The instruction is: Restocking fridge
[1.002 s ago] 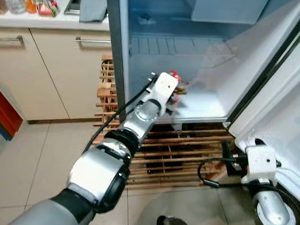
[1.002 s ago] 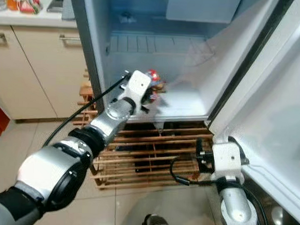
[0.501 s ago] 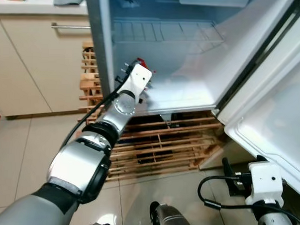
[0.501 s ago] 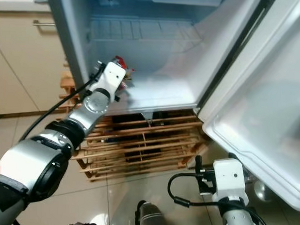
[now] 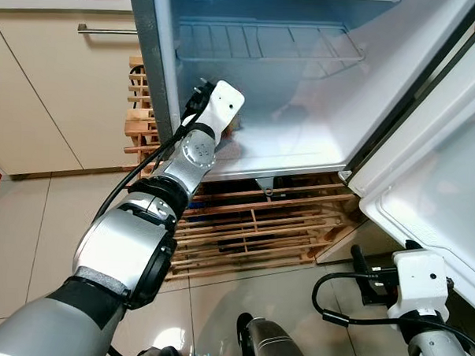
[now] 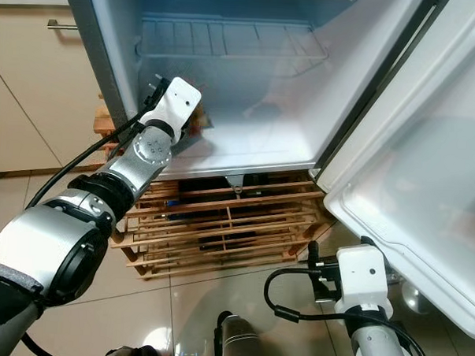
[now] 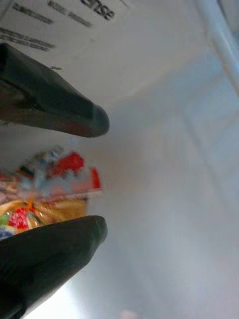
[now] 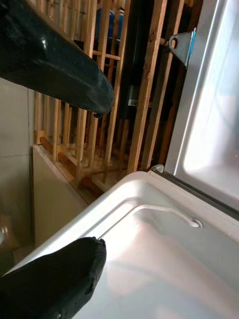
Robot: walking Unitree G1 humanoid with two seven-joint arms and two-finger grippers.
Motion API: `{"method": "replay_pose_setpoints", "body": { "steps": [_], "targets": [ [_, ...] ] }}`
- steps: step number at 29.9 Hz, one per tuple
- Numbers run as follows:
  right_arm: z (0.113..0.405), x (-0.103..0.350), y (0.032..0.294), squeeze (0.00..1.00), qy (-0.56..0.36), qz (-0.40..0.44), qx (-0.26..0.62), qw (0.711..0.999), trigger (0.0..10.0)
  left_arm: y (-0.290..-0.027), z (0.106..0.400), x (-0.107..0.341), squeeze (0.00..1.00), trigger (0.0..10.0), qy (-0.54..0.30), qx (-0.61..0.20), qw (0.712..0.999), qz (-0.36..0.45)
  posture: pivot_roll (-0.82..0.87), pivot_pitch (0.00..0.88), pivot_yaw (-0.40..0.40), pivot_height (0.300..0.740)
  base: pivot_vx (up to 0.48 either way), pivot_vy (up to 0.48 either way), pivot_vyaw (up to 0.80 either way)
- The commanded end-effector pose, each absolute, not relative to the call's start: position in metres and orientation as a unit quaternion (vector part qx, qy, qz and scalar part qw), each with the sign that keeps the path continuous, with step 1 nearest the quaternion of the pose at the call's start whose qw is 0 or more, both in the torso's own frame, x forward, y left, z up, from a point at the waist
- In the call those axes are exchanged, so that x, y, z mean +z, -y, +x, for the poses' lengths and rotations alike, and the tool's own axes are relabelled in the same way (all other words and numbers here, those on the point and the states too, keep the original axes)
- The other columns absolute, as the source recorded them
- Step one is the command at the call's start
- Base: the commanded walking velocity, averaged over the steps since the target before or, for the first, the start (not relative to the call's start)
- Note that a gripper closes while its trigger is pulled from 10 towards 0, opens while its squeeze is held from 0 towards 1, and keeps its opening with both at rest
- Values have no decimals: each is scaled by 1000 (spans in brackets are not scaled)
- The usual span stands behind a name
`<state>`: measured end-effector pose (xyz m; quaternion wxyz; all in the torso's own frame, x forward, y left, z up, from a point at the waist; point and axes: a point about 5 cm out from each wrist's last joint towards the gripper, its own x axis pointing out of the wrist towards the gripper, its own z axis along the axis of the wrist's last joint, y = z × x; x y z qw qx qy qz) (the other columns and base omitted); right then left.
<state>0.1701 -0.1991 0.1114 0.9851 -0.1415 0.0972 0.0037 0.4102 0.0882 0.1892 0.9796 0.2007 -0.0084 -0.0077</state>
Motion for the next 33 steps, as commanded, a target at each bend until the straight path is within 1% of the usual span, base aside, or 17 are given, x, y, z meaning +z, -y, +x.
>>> {"method": "replay_pose_setpoints", "body": {
  "steps": [1,2,6,7,8,9,10,11,17,18,22,24,25,29,31,32,33],
  "targets": [
    [169,109,201,0,-110,-147,6,983,10000,-80,411,196,1000,10000,6,-11,986,164,-488,183,-49,740,0,0,0],
    [169,109,201,0,-110,-147,6,983,10000,-80,411,196,1000,10000,6,-11,986,164,-488,183,-49,740,0,0,0],
    [172,110,200,0,-105,-147,4,984,10000,-62,408,196,1000,10000,15,-39,986,160,-476,171,-43,740,0,0,0],
    [175,109,200,0,-103,-145,3,984,10000,-50,405,195,1000,10000,24,-60,984,167,-463,162,-40,740,0,0,0],
    [175,109,200,0,-103,-145,3,984,10000,-50,405,195,1000,10000,24,-60,984,167,-463,162,-40,740,0,0,0],
    [176,109,199,0,-102,-145,3,984,10000,-44,403,195,910,10000,29,-73,983,169,-454,157,-40,740,0,0,0],
    [177,108,199,0,-102,-144,3,984,10000,-40,402,194,910,10000,31,-80,982,169,-443,151,-41,740,0,0,0],
    [179,107,199,0,-101,-142,4,985,10000,-34,399,191,0,10000,28,-93,983,157,-431,144,-41,740,0,0,0],
    [200,103,195,0,-90,-125,22,988,10000,-3,384,177,0,10000,24,-153,982,111,-351,84,-46,740,0,0,0],
    [200,103,195,0,-90,-125,22,988,10000,-3,384,177,0,10000,24,-153,982,111,-351,84,-46,740,0,0,0],
    [217,100,193,0,-81,-119,25,989,10000,7,378,180,0,10000,55,-184,976,104,-306,32,-42,740,0,0,0],
    [221,99,194,0,-79,-113,20,990,10000,8,376,179,0,10000,67,-193,973,103,-294,23,-39,740,0,0,0],
    [230,96,196,0,-76,-103,9,992,10000,6,372,175,0,10000,82,-206,971,93,-254,0,-27,740,0,0,0],
    [244,94,198,0,-70,-84,-6,994,10000,2,359,166,0,10000,106,-234,963,79,-189,0,-7,740,0,0,0],
    [249,92,198,0,-65,-82,-11,994,10000,-2,351,162,0,10000,120,-250,957,83,-168,0,-2,740,0,0,0],
    [254,91,199,0,-61,-73,-25,995,10000,-10,342,156,0,10000,117,-268,953,80,-146,0,2,740,0,0,0],
    [257,91,200,0,-61,-69,-30,995,10000,-13,340,154,0,10000,115,-273,952,80,-132,0,0,740,0,0,0]
  ]
}}
